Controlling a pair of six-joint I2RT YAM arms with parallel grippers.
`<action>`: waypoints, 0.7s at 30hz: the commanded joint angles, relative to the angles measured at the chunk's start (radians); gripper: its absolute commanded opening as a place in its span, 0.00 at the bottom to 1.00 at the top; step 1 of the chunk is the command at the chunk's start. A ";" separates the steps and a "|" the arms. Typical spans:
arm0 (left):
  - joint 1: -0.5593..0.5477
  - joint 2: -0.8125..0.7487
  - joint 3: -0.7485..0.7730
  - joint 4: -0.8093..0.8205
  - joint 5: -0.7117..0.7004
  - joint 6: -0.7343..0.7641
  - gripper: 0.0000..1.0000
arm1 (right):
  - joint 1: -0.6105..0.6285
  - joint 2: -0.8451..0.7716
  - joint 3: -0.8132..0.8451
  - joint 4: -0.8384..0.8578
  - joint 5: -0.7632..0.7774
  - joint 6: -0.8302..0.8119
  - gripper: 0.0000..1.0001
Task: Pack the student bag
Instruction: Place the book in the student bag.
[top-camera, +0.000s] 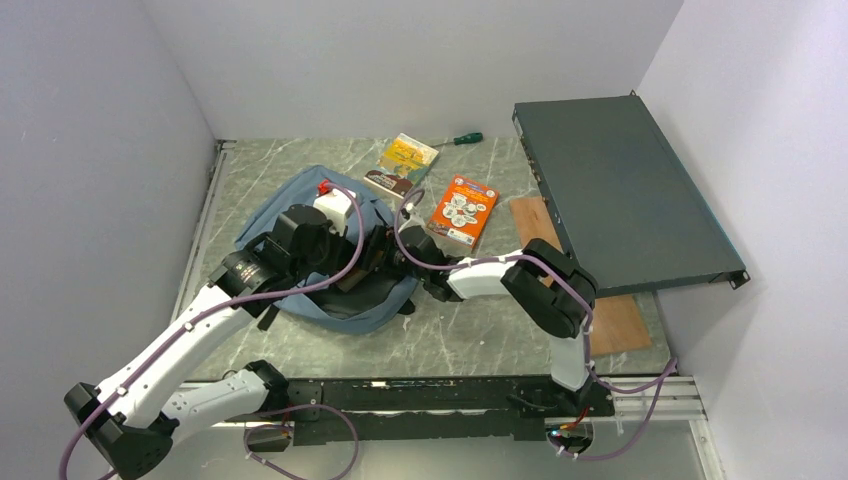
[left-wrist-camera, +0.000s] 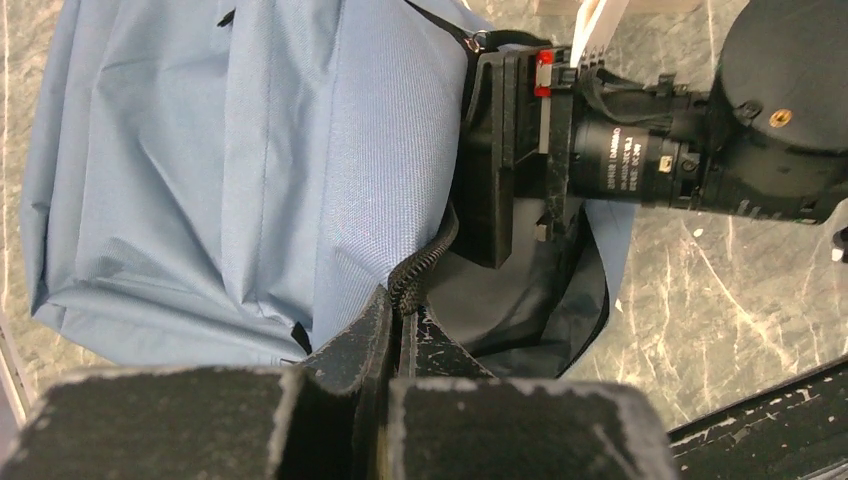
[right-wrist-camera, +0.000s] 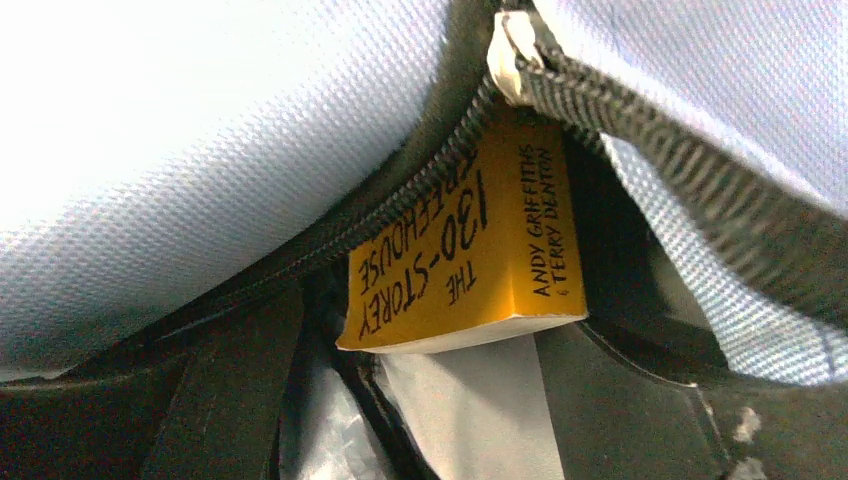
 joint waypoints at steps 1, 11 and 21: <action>0.002 -0.020 0.008 0.067 0.039 -0.024 0.00 | 0.010 0.006 0.002 0.051 0.112 0.050 0.76; 0.002 -0.033 0.024 0.039 0.014 0.052 0.00 | 0.014 -0.020 -0.040 0.307 -0.086 -0.058 0.00; 0.002 -0.160 -0.028 0.122 0.093 0.178 0.00 | -0.040 0.287 0.258 0.414 -0.183 -0.068 0.14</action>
